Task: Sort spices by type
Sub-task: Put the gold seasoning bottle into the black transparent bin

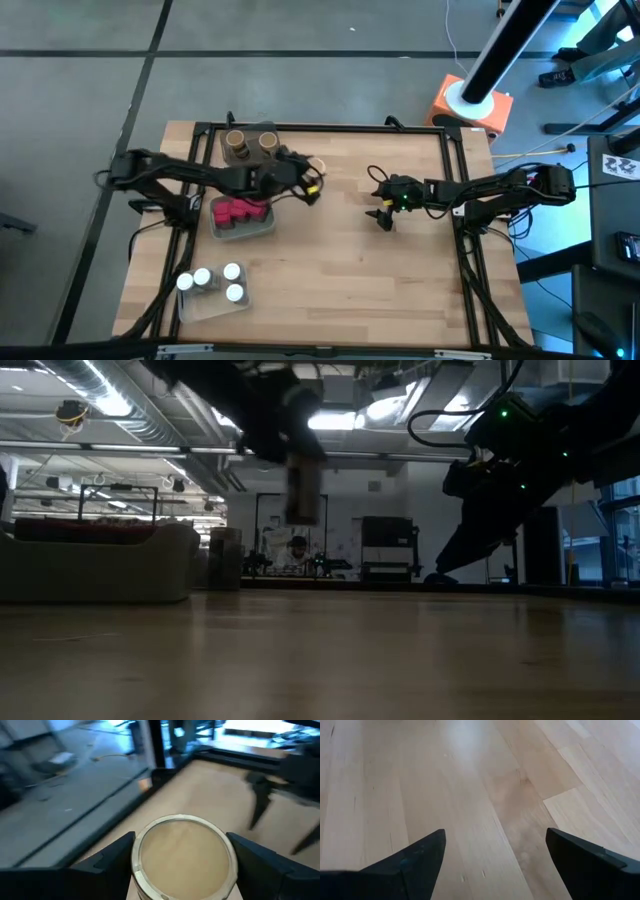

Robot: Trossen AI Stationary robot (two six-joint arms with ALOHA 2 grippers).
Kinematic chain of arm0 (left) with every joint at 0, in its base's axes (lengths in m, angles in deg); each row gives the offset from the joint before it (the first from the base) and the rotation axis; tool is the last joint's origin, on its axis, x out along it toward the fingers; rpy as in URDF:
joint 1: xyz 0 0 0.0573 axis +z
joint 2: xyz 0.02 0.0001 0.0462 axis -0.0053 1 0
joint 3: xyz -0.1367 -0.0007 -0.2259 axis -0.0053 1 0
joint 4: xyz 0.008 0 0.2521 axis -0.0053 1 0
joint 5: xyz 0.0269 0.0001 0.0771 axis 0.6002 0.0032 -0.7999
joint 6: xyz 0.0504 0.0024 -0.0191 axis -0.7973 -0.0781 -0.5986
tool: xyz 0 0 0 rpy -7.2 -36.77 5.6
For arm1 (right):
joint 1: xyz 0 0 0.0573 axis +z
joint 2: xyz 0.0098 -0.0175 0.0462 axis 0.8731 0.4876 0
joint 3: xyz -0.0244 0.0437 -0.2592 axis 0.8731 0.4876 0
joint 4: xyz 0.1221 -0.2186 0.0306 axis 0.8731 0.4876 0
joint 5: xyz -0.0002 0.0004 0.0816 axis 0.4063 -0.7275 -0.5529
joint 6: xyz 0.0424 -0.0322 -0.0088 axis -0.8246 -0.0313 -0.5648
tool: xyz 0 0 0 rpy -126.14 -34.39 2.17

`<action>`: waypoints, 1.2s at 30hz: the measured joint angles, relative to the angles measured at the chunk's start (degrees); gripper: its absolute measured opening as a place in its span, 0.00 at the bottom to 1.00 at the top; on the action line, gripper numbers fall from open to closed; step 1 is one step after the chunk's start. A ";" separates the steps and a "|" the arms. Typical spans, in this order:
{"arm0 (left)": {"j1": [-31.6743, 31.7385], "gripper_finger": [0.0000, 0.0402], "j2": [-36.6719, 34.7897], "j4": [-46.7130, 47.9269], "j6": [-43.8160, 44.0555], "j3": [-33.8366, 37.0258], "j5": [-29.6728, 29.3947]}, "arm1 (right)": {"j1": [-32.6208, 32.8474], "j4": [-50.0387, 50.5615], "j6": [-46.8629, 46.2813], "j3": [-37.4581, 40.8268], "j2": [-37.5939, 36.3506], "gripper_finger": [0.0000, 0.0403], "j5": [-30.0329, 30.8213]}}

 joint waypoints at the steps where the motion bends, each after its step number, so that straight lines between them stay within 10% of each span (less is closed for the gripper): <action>1: -0.18 0.65 -1.97 2.76 0.39 0.00 -1.95 | 0.00 -0.03 0.00 0.00 0.00 0.85 0.01; 19: 3.13 0.65 -20.29 45.45 23.04 0.70 -27.50 | 0.00 -1.07 0.39 0.02 0.00 0.85 0.63; 36: 15.00 0.65 -20.13 10.87 14.84 20.95 -24.51 | 0.00 -1.03 0.42 0.02 0.00 0.85 2.40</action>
